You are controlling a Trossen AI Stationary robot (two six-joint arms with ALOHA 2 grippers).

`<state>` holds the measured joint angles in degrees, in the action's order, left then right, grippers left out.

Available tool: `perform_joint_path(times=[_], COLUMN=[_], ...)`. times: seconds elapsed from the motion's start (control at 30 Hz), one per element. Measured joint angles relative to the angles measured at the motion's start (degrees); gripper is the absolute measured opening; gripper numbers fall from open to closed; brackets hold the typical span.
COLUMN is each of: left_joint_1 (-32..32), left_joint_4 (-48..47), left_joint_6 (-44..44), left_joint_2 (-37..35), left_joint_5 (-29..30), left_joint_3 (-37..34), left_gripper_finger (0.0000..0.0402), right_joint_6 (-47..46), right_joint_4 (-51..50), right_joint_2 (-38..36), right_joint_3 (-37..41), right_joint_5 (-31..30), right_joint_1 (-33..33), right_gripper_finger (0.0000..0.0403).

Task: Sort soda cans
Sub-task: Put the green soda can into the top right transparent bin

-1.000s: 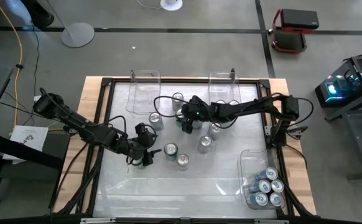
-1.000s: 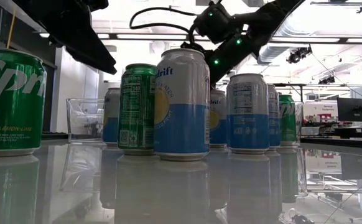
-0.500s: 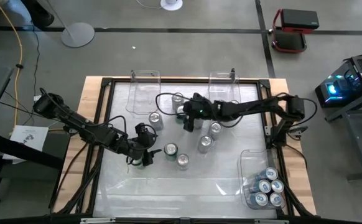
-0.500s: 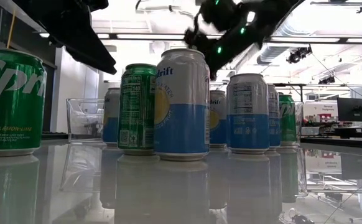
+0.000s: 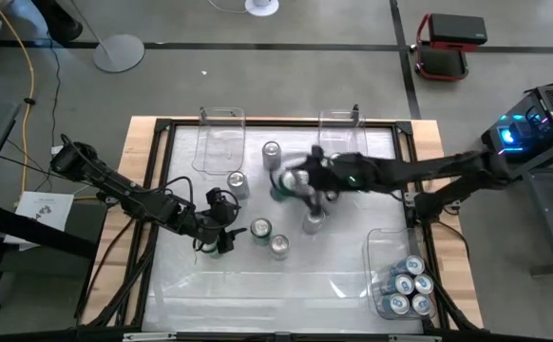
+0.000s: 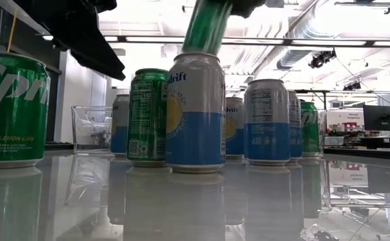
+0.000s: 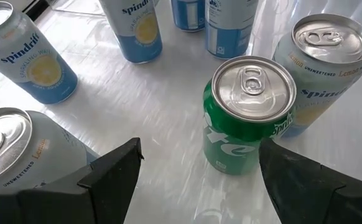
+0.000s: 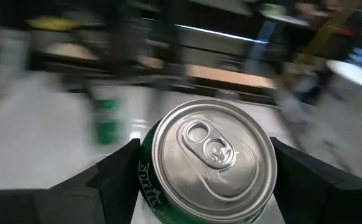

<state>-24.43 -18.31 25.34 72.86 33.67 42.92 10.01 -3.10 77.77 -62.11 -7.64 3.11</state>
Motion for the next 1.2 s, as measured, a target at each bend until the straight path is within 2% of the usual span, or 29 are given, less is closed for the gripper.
perform_joint_path(times=[0.13,0.2,0.37,0.53,0.67,0.8,0.97,1.2], left_joint_1=[0.00,0.00,0.00,0.00,0.00,0.00,0.00,0.00], left_joint_4=[0.06,0.10,0.35,0.56,0.57,0.57,0.59,0.61], left_joint_6=[0.03,0.05,0.16,1.07,1.12,1.11,1.11,1.10], left_joint_2=[0.00,0.00,0.00,0.00,0.00,0.00,0.00,0.00], left_joint_5=[0.00,0.02,0.11,0.17,0.20,0.24,0.24,0.22], left_joint_3=[0.00,0.00,0.00,0.00,0.00,0.00,0.00,0.00], left_gripper_finger=[0.0303,0.0303,0.0303,0.0303,0.0303,0.0303,0.0303,0.0303], right_joint_6=[-3.50,-6.20,-15.61,-26.99,-34.37,-36.96,-36.64,-30.31], right_joint_4=[-6.20,-7.91,-8.25,-4.74,1.57,5.34,5.87,5.32], right_joint_2=[-3.74,-3.74,-1.38,2.30,5.21,7.19,8.05,8.05], right_joint_3=[-0.07,0.14,3.24,9.06,14.50,17.41,18.62,18.62], right_joint_5=[3.84,3.88,-4.14,-12.79,-14.04,-16.33,-16.74,-16.39], right_joint_1=[8.63,13.59,25.19,32.81,35.39,36.27,35.34,34.69], right_gripper_finger=[0.0280,0.0280,0.0280,0.0280,0.0280,0.0280,0.0279,0.0280])
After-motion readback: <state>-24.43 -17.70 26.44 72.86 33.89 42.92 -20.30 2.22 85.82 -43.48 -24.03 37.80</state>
